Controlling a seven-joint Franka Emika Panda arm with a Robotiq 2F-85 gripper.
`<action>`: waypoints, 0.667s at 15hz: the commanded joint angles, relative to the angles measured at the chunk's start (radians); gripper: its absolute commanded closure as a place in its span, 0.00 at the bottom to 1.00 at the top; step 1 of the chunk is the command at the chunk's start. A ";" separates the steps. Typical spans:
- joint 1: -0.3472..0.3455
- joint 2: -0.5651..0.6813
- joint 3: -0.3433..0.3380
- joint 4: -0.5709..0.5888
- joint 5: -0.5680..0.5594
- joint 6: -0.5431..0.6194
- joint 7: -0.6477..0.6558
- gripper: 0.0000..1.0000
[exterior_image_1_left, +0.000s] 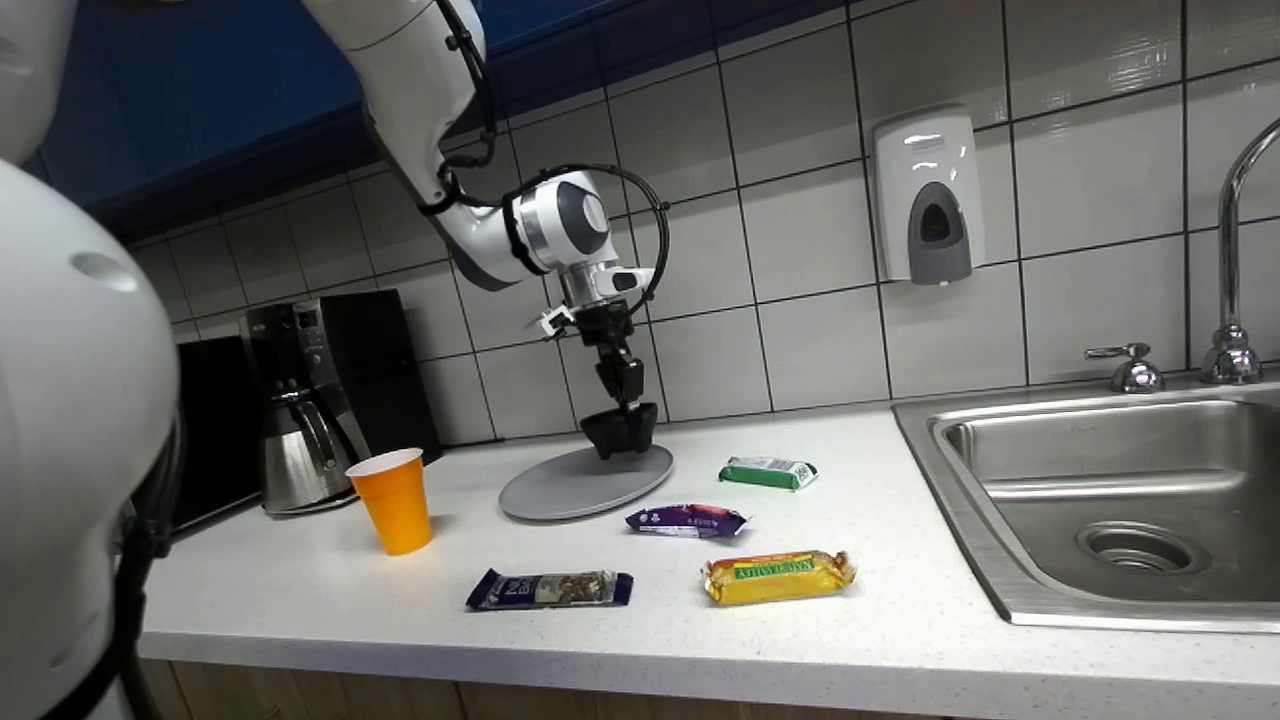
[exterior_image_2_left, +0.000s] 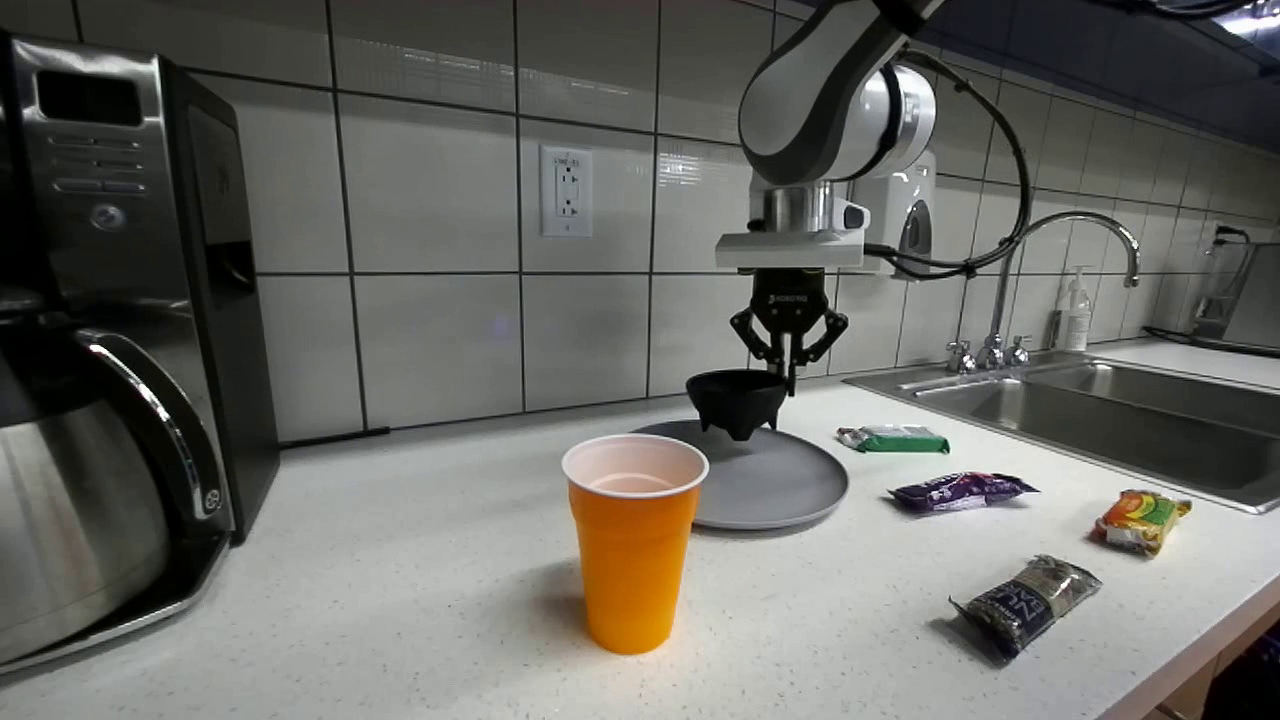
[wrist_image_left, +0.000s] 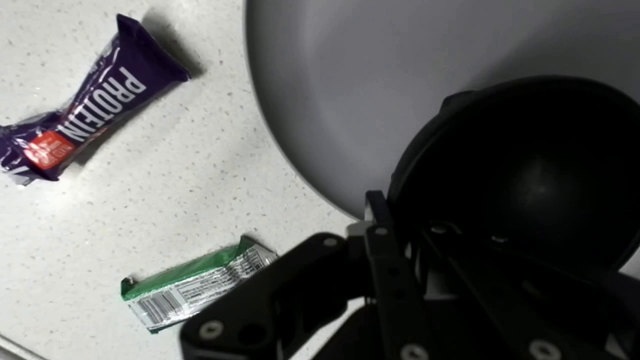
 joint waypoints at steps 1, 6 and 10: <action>0.001 -0.041 -0.018 -0.014 -0.022 0.005 0.014 0.98; -0.011 -0.058 -0.047 -0.014 -0.025 0.000 0.027 0.98; -0.027 -0.044 -0.080 -0.006 -0.031 0.008 0.032 0.98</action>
